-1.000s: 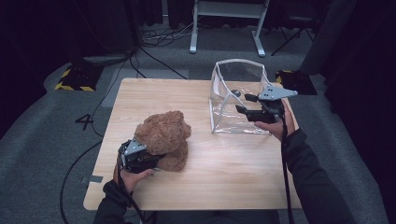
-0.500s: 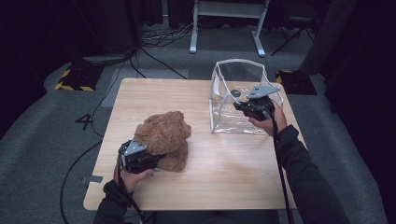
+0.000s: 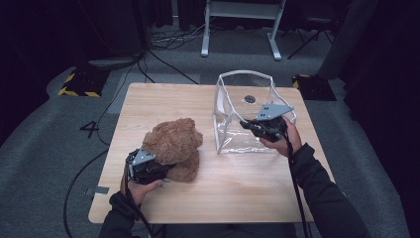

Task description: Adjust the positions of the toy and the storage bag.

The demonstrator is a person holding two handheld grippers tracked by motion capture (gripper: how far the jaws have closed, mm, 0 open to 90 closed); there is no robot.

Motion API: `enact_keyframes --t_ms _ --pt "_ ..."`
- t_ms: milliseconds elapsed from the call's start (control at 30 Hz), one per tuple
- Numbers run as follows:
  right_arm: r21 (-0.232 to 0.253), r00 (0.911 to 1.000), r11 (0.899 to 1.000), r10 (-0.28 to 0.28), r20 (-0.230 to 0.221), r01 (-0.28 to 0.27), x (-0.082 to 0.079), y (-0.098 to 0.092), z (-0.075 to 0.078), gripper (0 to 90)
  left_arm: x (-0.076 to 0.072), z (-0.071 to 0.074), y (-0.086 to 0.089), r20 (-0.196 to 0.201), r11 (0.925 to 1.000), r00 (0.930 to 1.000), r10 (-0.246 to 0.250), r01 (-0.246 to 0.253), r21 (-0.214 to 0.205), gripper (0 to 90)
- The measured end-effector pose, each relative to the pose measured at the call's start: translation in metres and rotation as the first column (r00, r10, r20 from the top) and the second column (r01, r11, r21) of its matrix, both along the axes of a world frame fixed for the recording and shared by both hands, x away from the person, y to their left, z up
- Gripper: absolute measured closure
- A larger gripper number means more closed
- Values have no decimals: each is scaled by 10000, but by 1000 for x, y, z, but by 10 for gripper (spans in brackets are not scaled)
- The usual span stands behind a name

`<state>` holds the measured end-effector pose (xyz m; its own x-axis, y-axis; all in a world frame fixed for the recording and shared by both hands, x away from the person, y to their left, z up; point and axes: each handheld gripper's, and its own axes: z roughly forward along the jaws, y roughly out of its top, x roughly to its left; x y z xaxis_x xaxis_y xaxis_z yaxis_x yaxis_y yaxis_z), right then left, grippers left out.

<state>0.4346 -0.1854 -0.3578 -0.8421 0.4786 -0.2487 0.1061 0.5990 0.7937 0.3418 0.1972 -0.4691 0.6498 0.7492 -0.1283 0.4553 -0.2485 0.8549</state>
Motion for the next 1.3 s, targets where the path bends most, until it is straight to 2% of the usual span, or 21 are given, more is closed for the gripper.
enact_keyframes --t_ms 67,267,300,367,433,633,667,733,767,833,867,900,933,967,1000,1033,1067,1133,1233,1267,1300 --pt "-11 9999 10000 83 -110 -84 -17 4 1 876 0 0 -1 2 10000 10000 8 -8 23 493" --pt "-93 9998 10000 28 -221 -30 -38 9 2 873 0 0 -1 -13 10000 10000 6 -6 10 493" --pt "-40 9997 9999 -95 -227 94 -44 10 4 789 0 0 -1 -16 10000 10000 9 -9 4 493" --pt "43 9997 9998 -190 -181 191 -46 9 6 776 0 0 -1 -17 10000 10000 11 -11 9 492" --pt "327 9996 9994 -94 -250 102 -53 0 19 702 0 0 -1 -20 10000 10000 22 -22 -3 492" --pt "616 9972 9963 -625 414 598 -54 -29 46 695 0 0 -1 -2 10000 10000 -15 15 40 492" --pt "616 9972 9963 -625 414 598 -54 -29 46 695 0 0 -1 1 10000 10000 -9 9 28 492" --pt "495 9884 9909 -1287 809 1250 -42 -44 55 659 0 1 -2 -3 10000 10000 -11 11 42 492" --pt "495 9884 9909 -1287 809 1250 -42 -44 55 659 0 1 -2 -3 10000 10000 -11 11 42 491" --pt "431 9793 9827 -1834 851 1803 -30 -53 58 640 1 1 -2 3 10000 10000 -14 14 35 491" --pt "307 9761 9793 -2019 805 2000 -21 -58 58 620 1 1 -2 2 10000 10000 -16 16 39 490" --pt "99 9679 9708 -2395 765 2395 -8 -62 56 588 1 1 -2 3 10000 10000 -22 22 41 490" --pt "99 9679 9708 -2395 765 2395 -8 -62 56 588 1 1 -2 3 10000 10000 -22 22 41 490" --pt "-170 9690 9691 -2455 272 2460 8 -66 51 559 1 1 -2 9 10000 10000 -32 32 45 490" --pt "-334 9642 9638 -2636 302 2645 12 -67 49 560 1 1 -2 12 10000 10000 -41 41 42 490" --pt "-514 9577 9564 -2861 315 2875 17 -68 47 603 1 0 -2 13 10000 10000 -54 54 30 490" --pt "-514 9577 9564 -2861 315 2875 17 -68 47 603 1 0 -2 13 10000 10000 -54 54 30 490" --pt "-757 9547 9518 -2974 89 2972 25 -71 42 724 1 0 -1 10 10000 10000 -63 63 7 491" --pt "-1037 9381 9356 -3434 -452 3375 40 -82 33 842 1 0 -1 27 10000 10000 -76 76 27 491" --pt "-1037 9381 9356 -3434 -452 3375 40 -82 33 842 1 0 -1 27 10000 10000 -76 76 27 491" --pt "-967 9269 9270 -3693 -664 3624 45 -90 30 851 1 0 -1 29 10000 10000 -66 66 7 491"
